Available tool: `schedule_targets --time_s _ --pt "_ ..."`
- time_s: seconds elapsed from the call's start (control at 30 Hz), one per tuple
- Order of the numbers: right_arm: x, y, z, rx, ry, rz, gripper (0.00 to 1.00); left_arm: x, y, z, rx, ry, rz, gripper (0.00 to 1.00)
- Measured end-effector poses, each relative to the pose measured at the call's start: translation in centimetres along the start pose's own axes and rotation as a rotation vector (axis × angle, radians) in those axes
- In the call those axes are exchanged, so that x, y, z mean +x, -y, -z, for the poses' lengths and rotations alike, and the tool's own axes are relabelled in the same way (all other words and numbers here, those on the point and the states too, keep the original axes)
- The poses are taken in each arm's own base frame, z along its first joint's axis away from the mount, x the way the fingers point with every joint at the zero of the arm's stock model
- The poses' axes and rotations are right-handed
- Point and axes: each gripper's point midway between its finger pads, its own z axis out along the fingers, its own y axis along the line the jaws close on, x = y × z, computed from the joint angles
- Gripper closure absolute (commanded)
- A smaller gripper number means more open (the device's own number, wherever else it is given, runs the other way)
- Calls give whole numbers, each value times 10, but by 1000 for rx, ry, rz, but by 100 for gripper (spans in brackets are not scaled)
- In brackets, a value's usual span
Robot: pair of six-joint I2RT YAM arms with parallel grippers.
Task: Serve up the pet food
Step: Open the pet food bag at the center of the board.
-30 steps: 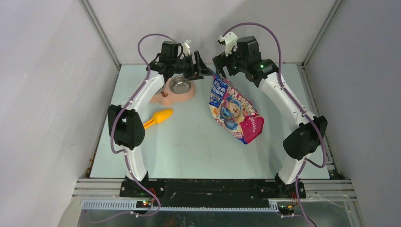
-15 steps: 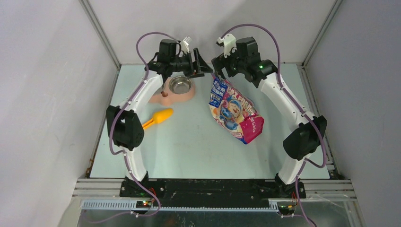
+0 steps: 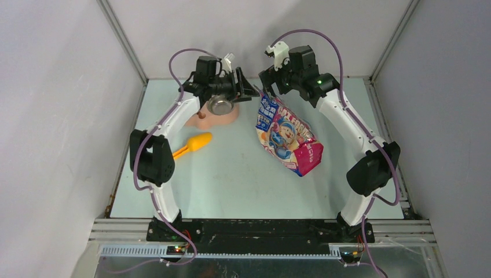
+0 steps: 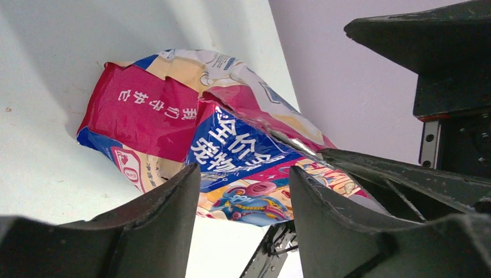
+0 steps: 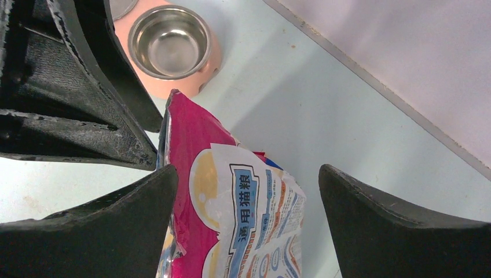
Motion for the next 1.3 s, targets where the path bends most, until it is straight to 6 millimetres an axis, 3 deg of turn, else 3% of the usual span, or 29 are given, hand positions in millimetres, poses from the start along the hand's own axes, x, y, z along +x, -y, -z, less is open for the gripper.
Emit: schedule_targets --time_s 0.27,0.67,1.1,1.3 --pt "0 -1 0 -5 1 0 5 1 1 -1 6 -2 0 38" --pt "-1 -15 10 -86 8 27 6 -13 19 11 50 32 -24 35" --pt "0 -19 12 -105 3 26 5 -14 5 -2 34 11 -2 32" --pt "-6 -18 22 -127 25 17 5 -28 19 4 60 38 -32 31"
